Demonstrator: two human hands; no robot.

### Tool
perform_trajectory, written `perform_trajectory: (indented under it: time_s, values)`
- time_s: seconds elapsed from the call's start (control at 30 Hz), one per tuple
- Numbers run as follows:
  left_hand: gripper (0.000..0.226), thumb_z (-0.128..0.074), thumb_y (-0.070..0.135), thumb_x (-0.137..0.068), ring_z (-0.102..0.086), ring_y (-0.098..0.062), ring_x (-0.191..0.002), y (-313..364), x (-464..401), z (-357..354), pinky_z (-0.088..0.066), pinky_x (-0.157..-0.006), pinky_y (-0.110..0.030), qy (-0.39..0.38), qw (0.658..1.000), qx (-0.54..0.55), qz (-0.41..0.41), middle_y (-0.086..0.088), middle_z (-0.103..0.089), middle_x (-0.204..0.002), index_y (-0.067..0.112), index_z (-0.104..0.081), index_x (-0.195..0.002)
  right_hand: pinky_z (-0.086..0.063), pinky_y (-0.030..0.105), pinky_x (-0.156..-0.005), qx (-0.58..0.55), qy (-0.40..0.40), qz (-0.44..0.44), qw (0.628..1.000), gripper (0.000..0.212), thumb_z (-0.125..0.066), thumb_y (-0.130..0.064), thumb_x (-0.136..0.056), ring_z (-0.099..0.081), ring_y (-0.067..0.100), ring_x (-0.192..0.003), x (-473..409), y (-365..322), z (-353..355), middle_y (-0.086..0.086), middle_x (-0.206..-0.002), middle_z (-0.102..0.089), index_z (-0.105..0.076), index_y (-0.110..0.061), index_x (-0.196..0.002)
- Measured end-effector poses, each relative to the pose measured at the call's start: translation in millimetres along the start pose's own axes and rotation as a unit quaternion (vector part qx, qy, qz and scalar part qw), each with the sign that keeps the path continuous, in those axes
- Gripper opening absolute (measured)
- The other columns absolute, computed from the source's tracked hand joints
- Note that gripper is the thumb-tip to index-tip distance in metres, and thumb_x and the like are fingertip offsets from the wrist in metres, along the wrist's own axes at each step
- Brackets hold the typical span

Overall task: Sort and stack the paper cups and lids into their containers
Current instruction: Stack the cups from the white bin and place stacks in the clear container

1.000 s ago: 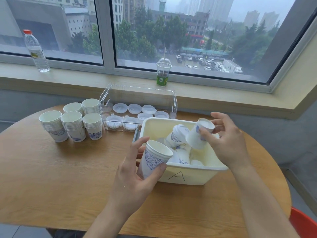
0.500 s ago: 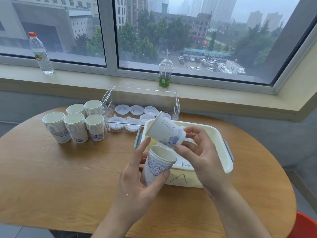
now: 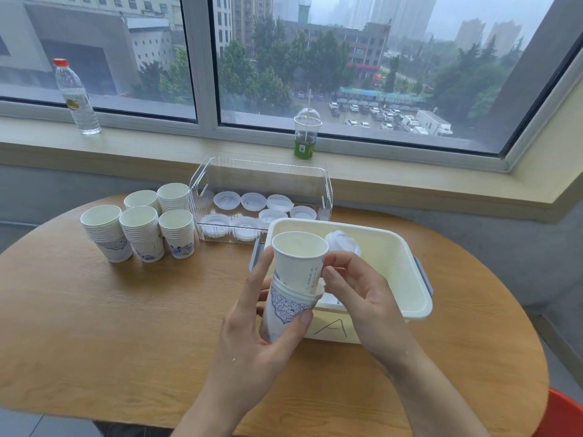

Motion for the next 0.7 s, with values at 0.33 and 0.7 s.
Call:
perform_trajectory:
  time_s: [0.33,0.7]
  values:
    - [0.085,-0.084,0.036,-0.087,-0.066,-0.012,-0.115,0,-1,3,-0.047,-0.085,-0.008,0.006,1.0,0.005,-0.004,0.021,-0.07,-0.12,0.046,-0.038,-0.158,-0.056,0.027,-0.094,0.009,-0.009,-0.012,1.0,0.019,-0.067,-0.028,-0.096,-0.069,0.012,-0.103,-1,-2,1,0.004,-0.106,-0.076,-0.074,-0.013,-0.106]
    - [0.081,-0.086,0.035,-0.086,-0.065,-0.001,-0.113,-8,1,21,-0.047,-0.083,-0.004,0.043,0.999,0.016,0.009,0.03,-0.068,-0.119,0.042,-0.044,-0.154,-0.054,0.018,-0.084,0.154,0.057,-0.036,0.986,0.015,-0.077,-0.026,-0.094,-0.069,0.006,-0.104,-32,11,60,-0.008,-0.108,-0.075,-0.073,-0.024,-0.108]
Point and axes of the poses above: each hand's wrist, its own x-axis away from the middle knuckle, its own z-axis out of the back of the hand, y = z × x, the point moved 6 cm from there along -x, towards the middle knuckle
